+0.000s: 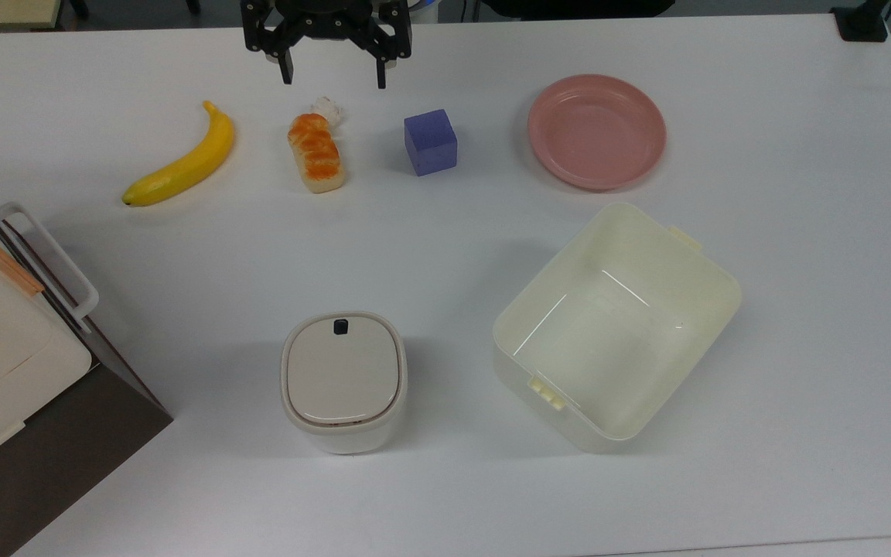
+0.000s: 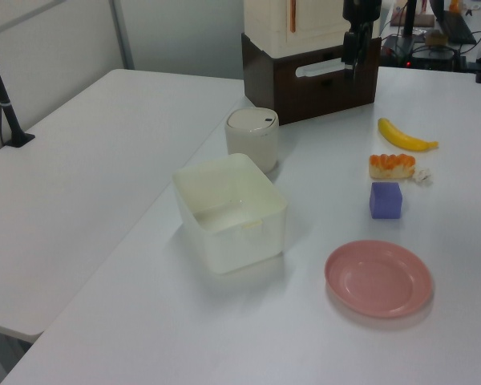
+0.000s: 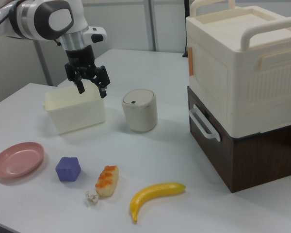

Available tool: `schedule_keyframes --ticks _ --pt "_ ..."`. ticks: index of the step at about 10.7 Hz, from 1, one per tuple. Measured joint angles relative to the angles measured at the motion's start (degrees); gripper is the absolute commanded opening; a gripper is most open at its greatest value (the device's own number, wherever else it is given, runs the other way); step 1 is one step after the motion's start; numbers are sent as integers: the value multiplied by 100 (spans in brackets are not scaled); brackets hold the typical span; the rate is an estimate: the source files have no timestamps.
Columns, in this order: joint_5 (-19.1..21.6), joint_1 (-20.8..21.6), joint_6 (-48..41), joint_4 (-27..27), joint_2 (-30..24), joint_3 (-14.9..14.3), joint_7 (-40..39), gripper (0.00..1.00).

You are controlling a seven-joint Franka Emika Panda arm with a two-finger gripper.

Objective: Open the trash can

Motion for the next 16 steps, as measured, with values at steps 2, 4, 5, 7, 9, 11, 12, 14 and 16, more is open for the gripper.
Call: schedule_keyframes --ticks 2,4,5,7,9,11,12,14,16 --pt "0 1 0 -14 0 1 0 97" --pt "0 12 0 -25 0 10 0 55" --pt "-16 41 73 -49 1 16 0 26" --pt "-223 158 673 -276 13 64 -1 1" --pt "-598 230 1493 -574 142 238 122 1" --pt "-800 234 2515 -599 347 255 1116 1" --pt "-1070 234 2946 -600 466 255 1742 1" --pt "-1408 234 3351 -573 692 256 2563 2" --pt "-1433 231 3427 -362 966 256 2847 3"
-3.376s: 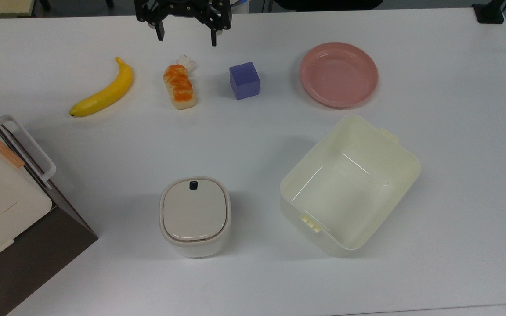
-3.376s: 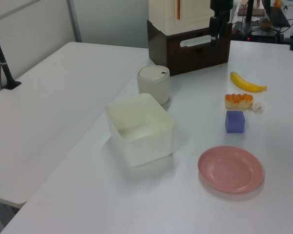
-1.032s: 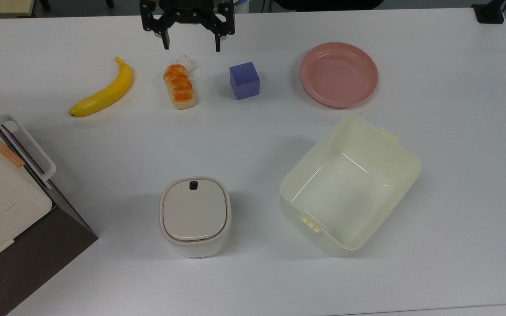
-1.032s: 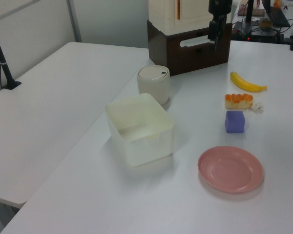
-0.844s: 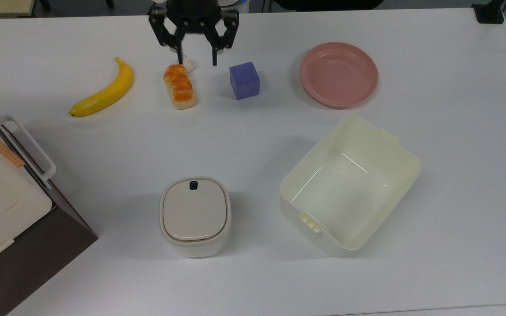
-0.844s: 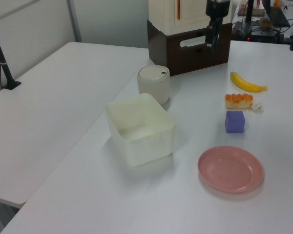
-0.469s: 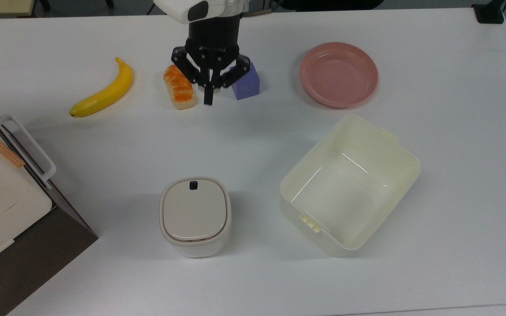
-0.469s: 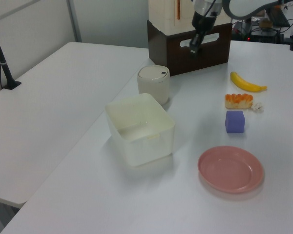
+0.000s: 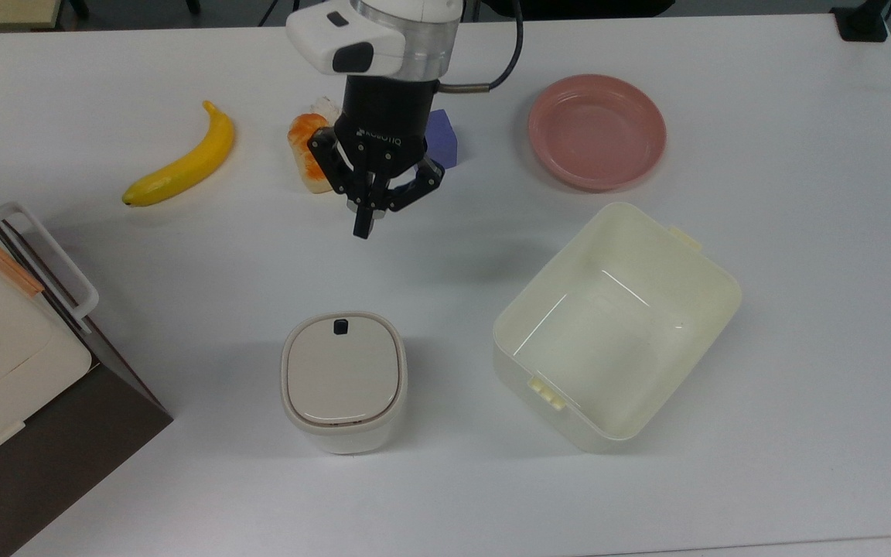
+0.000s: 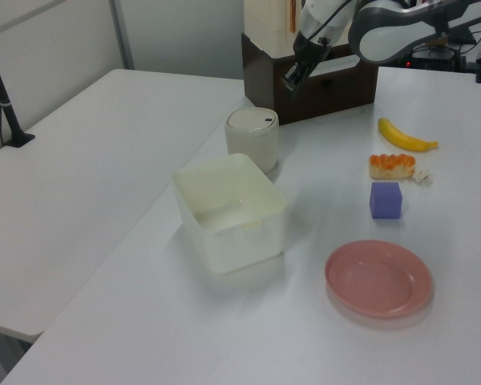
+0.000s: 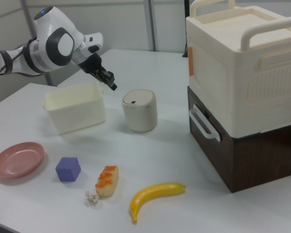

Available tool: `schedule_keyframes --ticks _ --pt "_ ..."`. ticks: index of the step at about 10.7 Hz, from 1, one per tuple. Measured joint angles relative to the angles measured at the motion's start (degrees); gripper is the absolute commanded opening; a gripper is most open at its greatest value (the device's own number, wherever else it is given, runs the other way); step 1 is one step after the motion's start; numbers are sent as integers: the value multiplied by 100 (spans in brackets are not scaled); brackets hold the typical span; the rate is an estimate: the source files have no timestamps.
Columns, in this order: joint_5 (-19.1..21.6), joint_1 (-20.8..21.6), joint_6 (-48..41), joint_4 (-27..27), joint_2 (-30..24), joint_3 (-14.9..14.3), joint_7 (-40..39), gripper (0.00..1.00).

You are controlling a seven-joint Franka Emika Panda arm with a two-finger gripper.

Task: Open the trash can
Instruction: 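Move the gripper down to the lid of the small cream trash can, then grip the lid edge of the trash can with the gripper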

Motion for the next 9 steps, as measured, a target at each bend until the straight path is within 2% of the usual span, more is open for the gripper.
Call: schedule_keyframes --ticks 7,9 --pt "-3 -175 0 1269 1382 -4 1056 4" --pt "-3 -281 0 1494 1549 -8 1105 4"
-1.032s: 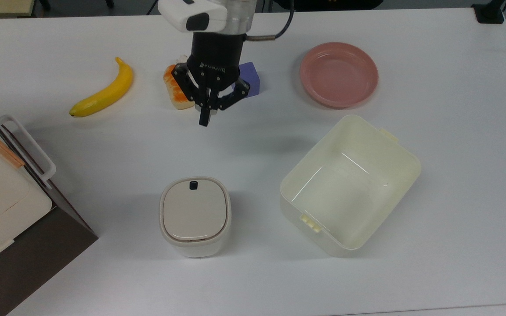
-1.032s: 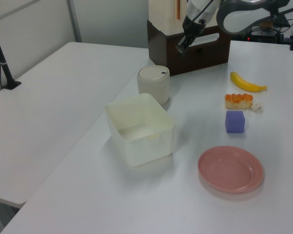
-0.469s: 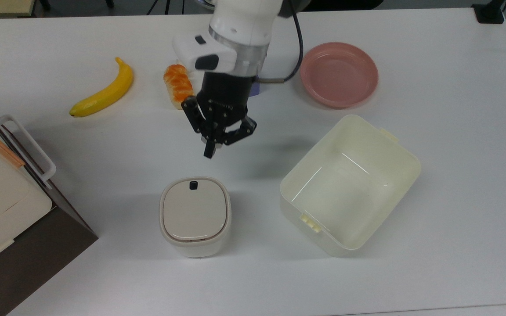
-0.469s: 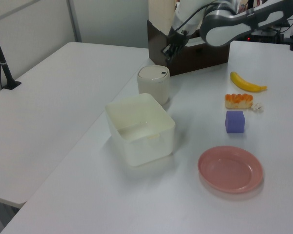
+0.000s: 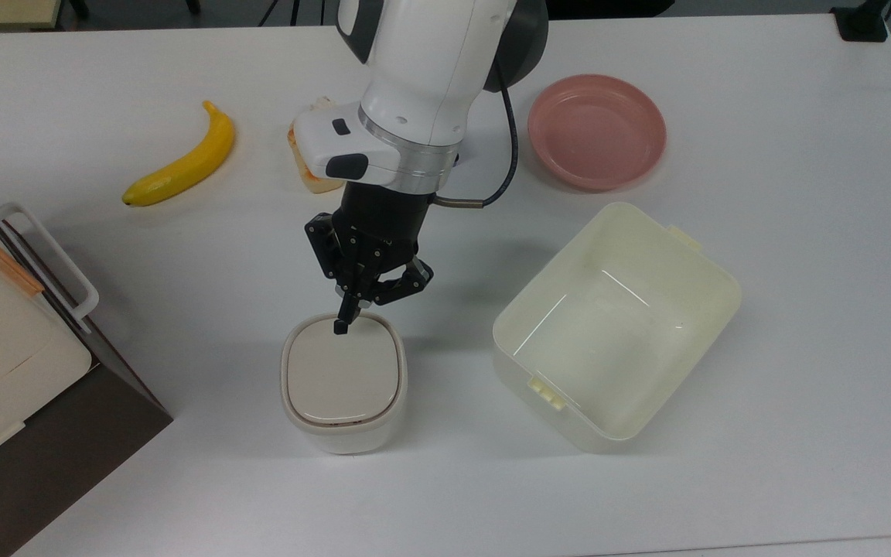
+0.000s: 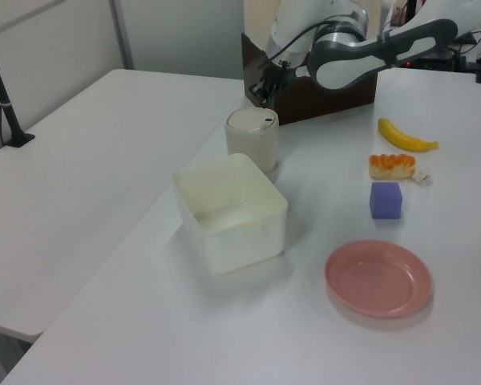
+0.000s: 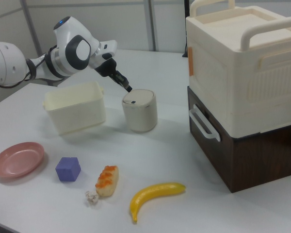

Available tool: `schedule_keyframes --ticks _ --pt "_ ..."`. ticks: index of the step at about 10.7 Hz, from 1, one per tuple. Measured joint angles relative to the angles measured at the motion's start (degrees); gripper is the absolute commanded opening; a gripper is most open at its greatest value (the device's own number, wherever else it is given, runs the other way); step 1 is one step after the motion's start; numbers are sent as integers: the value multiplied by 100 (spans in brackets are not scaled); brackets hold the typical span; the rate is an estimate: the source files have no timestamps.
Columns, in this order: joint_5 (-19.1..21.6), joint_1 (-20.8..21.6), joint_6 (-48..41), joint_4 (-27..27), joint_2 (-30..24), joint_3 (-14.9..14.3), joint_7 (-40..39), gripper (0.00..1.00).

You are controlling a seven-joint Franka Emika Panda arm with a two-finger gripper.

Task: Open the trash can
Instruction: 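Grip the lid edge of the trash can with the gripper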

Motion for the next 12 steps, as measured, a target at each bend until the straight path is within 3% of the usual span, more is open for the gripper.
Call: schedule_keyframes --ticks 12 --pt "-358 -107 -1 -110 297 -1 0 5"
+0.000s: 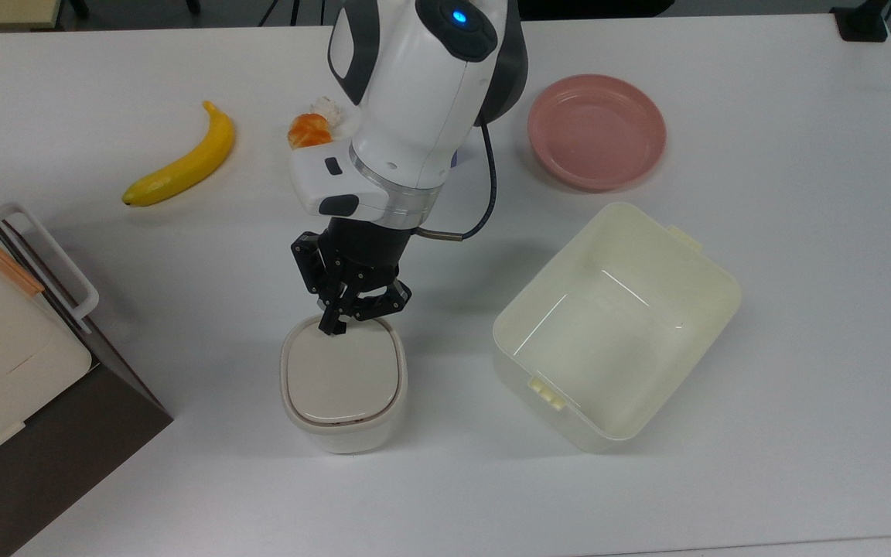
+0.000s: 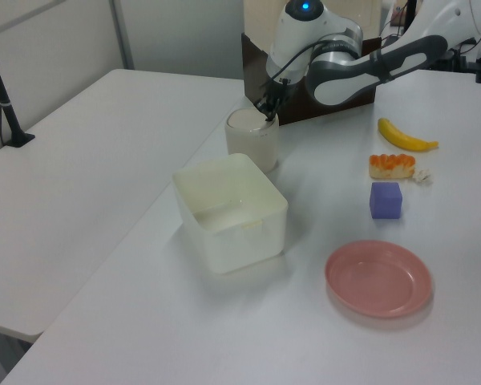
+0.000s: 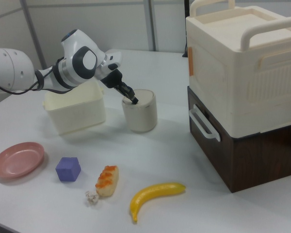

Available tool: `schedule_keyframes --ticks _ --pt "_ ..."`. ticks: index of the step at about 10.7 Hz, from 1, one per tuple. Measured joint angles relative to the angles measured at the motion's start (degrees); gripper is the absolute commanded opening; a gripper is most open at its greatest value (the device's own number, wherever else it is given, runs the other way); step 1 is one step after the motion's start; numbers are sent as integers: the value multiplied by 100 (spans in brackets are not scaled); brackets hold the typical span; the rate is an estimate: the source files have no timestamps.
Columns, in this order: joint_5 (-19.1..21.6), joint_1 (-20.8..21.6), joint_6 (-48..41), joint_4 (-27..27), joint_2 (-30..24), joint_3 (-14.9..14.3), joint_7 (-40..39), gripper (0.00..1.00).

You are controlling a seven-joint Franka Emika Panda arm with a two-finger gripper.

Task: Open the trash can
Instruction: 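Grip the lid edge of the trash can with the gripper, then lift the gripper upward, flipping the trash can lid open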

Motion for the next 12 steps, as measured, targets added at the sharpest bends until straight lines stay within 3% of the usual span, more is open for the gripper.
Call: schedule_keyframes --ticks 5,8,10,12 --pt "-89 -3 0 14 -20 -2 55 5" --pt "809 -390 2 186 -434 -69 -67 6" --pt "1560 -672 -96 165 -1019 -84 -890 6" --pt "1723 -739 -685 145 -1307 -84 -1506 6"
